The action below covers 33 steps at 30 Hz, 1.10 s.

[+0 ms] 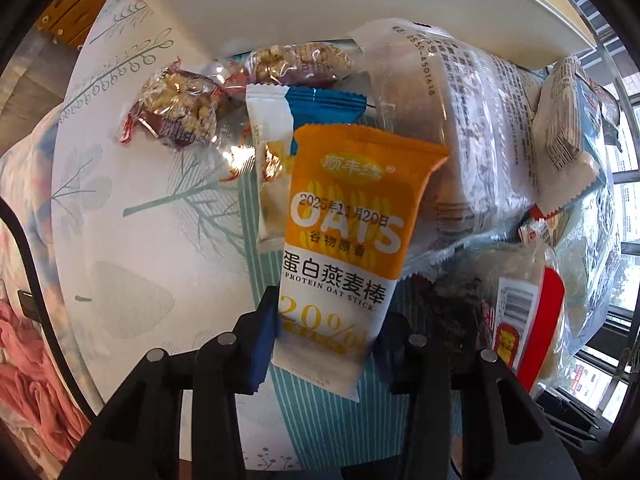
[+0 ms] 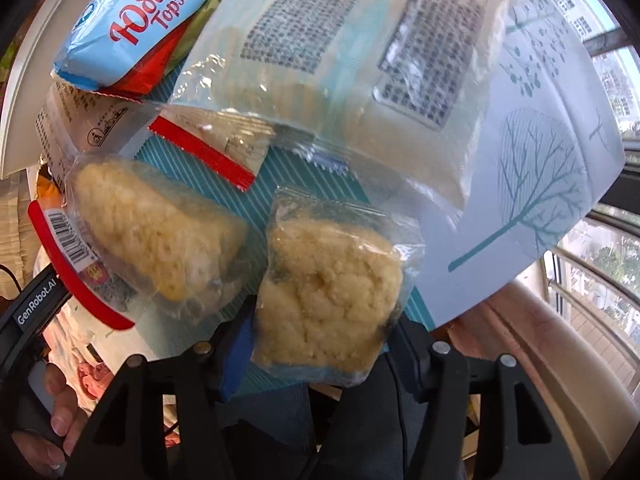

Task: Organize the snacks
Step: 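Carry both snacks over the white tray and release them inside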

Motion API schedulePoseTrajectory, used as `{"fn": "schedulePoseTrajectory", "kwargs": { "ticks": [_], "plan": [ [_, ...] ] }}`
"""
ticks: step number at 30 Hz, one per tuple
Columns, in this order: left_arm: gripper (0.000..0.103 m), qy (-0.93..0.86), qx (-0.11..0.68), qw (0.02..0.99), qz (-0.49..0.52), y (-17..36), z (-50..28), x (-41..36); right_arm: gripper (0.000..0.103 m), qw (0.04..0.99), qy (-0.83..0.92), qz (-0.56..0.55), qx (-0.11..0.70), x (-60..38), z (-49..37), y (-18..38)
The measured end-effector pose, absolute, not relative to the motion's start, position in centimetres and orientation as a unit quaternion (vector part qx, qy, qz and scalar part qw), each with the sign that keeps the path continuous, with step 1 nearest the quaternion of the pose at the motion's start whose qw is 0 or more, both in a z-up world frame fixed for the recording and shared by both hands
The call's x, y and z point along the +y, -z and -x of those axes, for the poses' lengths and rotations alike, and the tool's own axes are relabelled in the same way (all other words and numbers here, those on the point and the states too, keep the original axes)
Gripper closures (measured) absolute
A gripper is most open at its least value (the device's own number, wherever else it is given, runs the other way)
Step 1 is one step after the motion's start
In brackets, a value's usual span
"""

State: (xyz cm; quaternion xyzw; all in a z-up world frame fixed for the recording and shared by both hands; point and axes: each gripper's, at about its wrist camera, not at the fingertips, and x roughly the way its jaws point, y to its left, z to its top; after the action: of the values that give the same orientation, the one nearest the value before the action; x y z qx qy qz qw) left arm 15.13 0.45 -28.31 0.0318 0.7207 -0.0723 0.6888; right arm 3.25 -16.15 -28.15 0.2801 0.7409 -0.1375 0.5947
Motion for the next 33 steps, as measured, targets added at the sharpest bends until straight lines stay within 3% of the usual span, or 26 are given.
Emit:
{"fn": "schedulePoseTrajectory", "kwargs": {
  "ticks": [13,33],
  "plan": [
    [0.068,0.069,0.694,0.716,0.007,22.3,-12.4,0.1,0.043,0.621,0.101,-0.325,0.707,-18.4,-1.1,23.2],
    [0.070,0.070,0.597,0.793,0.097,5.7,-10.4,0.9,0.043,0.714,-0.008,-0.270,0.647,-21.4,-4.6,12.2]
  ]
}}
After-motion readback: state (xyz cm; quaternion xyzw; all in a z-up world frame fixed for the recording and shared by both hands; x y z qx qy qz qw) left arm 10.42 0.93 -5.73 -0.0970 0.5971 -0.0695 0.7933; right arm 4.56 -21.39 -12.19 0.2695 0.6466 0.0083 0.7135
